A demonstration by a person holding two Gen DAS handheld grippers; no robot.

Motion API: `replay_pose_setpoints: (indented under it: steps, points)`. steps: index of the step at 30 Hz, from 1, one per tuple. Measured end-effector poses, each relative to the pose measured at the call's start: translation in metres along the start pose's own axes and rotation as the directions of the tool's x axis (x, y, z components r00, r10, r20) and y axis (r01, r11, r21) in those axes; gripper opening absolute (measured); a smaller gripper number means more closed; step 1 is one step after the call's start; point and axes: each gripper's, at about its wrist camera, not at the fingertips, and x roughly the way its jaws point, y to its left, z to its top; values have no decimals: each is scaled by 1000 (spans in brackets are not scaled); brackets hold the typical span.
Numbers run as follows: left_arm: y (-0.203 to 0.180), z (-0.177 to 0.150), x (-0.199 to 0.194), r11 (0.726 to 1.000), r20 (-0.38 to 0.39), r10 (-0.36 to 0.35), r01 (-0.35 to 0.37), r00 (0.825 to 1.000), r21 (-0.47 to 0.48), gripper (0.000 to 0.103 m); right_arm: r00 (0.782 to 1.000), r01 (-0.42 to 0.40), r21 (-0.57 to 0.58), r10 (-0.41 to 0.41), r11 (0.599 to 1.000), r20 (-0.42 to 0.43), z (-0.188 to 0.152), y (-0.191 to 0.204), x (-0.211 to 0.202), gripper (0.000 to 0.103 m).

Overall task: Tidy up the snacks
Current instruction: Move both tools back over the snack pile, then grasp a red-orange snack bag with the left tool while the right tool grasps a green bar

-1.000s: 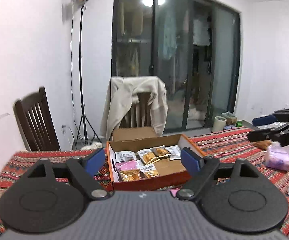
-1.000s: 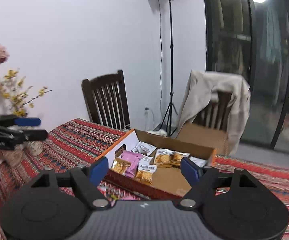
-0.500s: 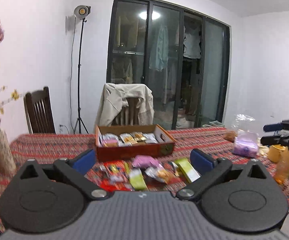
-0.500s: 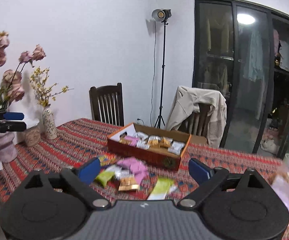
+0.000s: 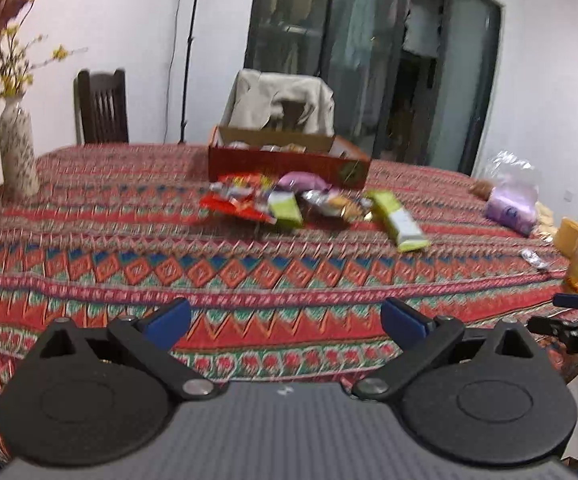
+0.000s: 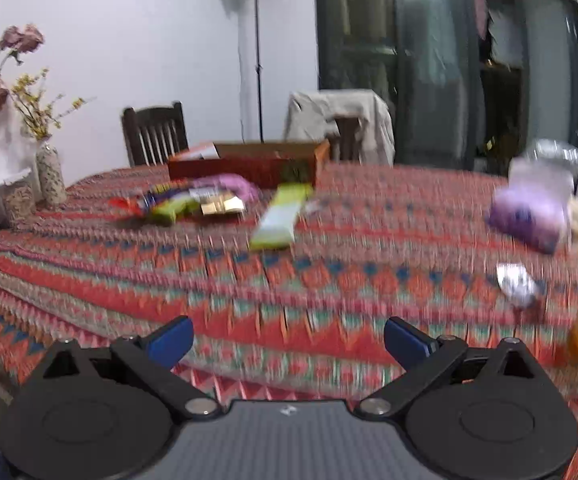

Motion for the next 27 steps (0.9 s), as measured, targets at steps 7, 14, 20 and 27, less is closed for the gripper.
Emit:
replay_pose_setpoints:
  steps: [7,14,20,27]
  points:
    - [7,-1,13,1000,-29,-6,5,1000,-25,103,999,39,28,-38,999,-33,-7,-6,8,102]
    - [14,4,37,998,-80,5,-10,997,-55,103,996,56,3,-55,998,-64,1,-5,29,102]
    - [18,18,66,999,-83,11,-15,996,-48,103,996,55,7,-54,998,-75,12,-5,50,102]
    - [21,73,124,999,-21,46,-46,999,18,103,998,43,31,-41,999,-45,53,-2,88,102]
